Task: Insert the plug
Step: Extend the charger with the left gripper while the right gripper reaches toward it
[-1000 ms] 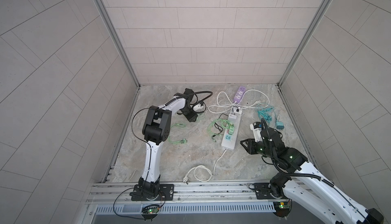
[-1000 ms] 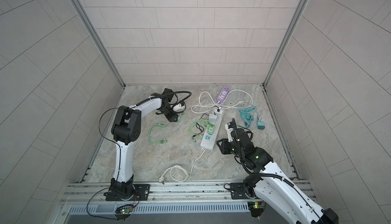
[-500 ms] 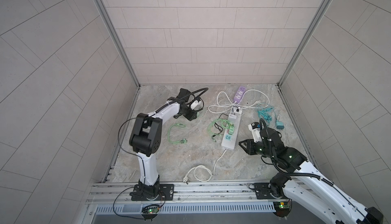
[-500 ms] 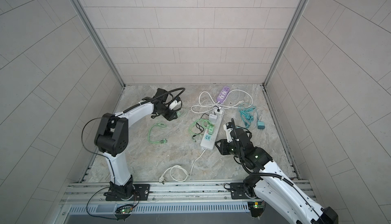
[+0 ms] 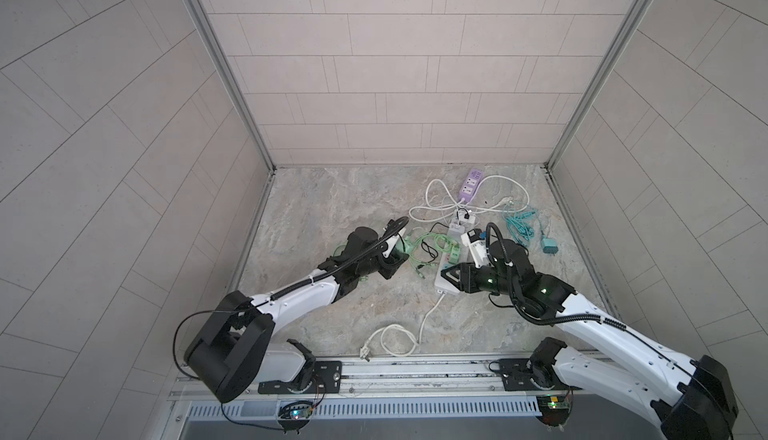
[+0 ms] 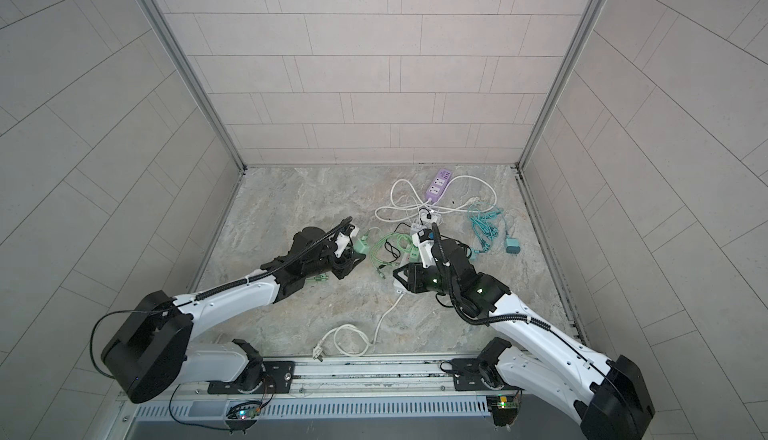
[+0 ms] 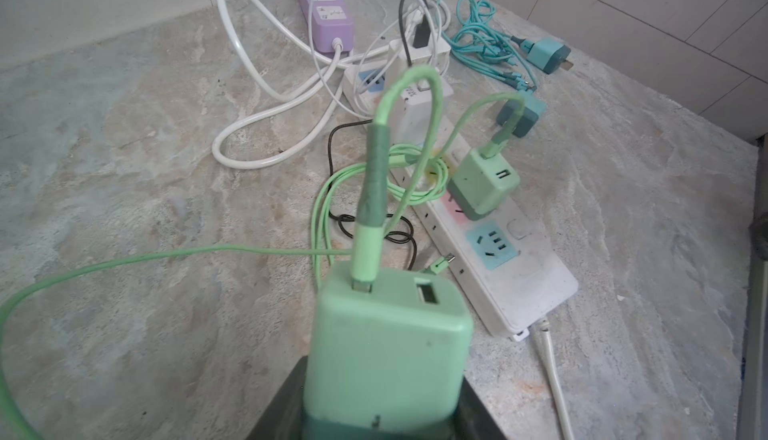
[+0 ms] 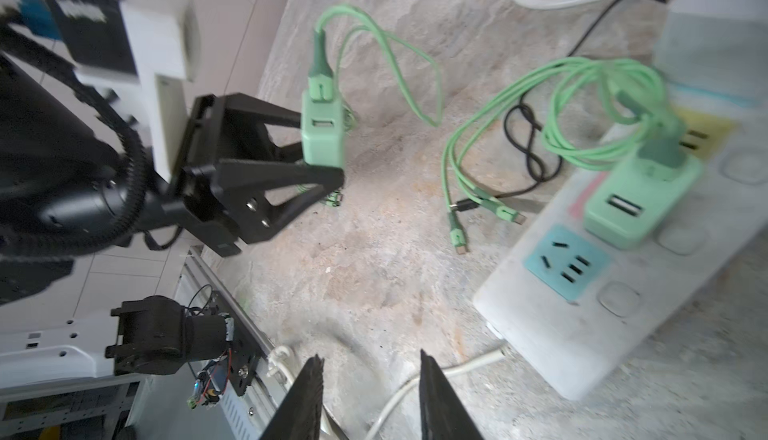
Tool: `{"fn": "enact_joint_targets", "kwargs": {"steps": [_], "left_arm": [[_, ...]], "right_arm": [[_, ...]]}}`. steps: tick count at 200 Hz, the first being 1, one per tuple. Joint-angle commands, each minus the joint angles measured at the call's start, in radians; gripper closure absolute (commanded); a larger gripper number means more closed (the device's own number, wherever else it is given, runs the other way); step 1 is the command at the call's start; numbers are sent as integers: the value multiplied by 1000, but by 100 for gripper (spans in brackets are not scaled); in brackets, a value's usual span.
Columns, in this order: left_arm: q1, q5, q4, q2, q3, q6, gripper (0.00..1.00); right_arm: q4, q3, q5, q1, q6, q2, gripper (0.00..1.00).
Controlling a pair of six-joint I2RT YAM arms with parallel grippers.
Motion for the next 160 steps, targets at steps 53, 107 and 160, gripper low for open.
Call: {"fn": "enact_joint_targets", "kwargs": {"steps": [53,107,160], "left_arm": [[-146,-161,236,-142,-130,-98,69],[-172,-166,254,-214,-194,-122,69],[-189,-150,278,-237,-221,-128,69]], "right_arm": [[90,159,34,86,-27,198,61],[90,216,56,116,-35,281,60],[111,258,56,144,-33,357,60]]}}
